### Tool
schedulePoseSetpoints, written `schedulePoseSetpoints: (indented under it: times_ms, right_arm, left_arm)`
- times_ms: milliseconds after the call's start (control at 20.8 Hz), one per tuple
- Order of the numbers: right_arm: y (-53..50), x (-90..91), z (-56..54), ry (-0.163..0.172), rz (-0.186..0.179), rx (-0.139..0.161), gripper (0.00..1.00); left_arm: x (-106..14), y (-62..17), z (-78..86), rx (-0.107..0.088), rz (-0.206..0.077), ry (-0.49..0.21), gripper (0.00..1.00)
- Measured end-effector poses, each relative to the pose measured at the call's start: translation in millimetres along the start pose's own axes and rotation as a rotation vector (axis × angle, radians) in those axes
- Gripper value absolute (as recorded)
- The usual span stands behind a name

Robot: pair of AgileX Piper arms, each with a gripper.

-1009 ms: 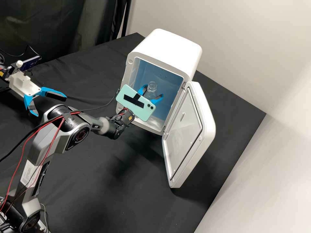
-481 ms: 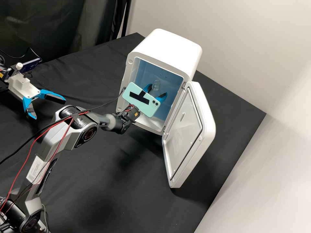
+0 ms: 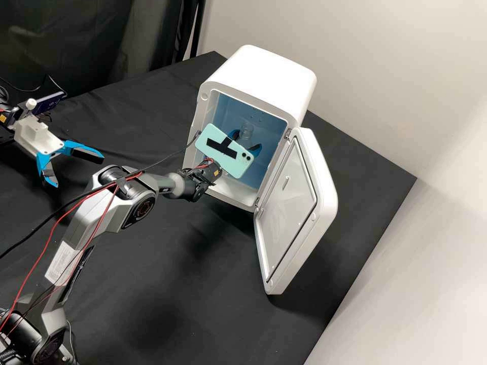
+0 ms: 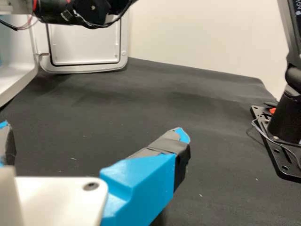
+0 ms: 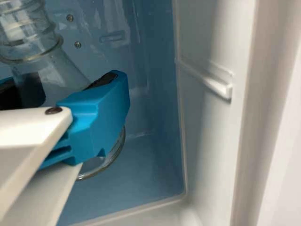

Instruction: Place the flask in the incubator

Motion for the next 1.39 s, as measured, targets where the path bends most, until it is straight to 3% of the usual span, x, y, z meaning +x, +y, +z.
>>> schedulePoseSetpoints:
  times_ms: [385,769,1154,1250,1394]
  right_arm:
    - [7.5,9.6,-7.4,0.009,0.016,0.004,0.0]
    - [2.3,11.0,-1.8,-0.015,-0.006,0.003,0.0]
    - [1.8,11.0,-1.3,-0.021,-0.011,0.002,0.0]
    - [1.4,11.1,-0.8,-0.021,-0.012,-0.015,0.0]
    - [-7.3,12.5,4.4,-0.034,-0.026,-0.014,0.0]
  left_arm:
    - [0.5,-1.4,-0.7,-0.006,-0.008,0.002,1.0]
    - [0.5,-1.4,-0.7,0.017,-0.008,0.002,1.0]
    - [0.5,-1.4,-0.7,0.017,-0.008,0.002,1.0]
    - [0.4,-1.3,-1.2,0.017,-0.007,0.004,1.0]
    - [0.0,-1.2,-3.3,0.012,-0.006,0.016,1.0]
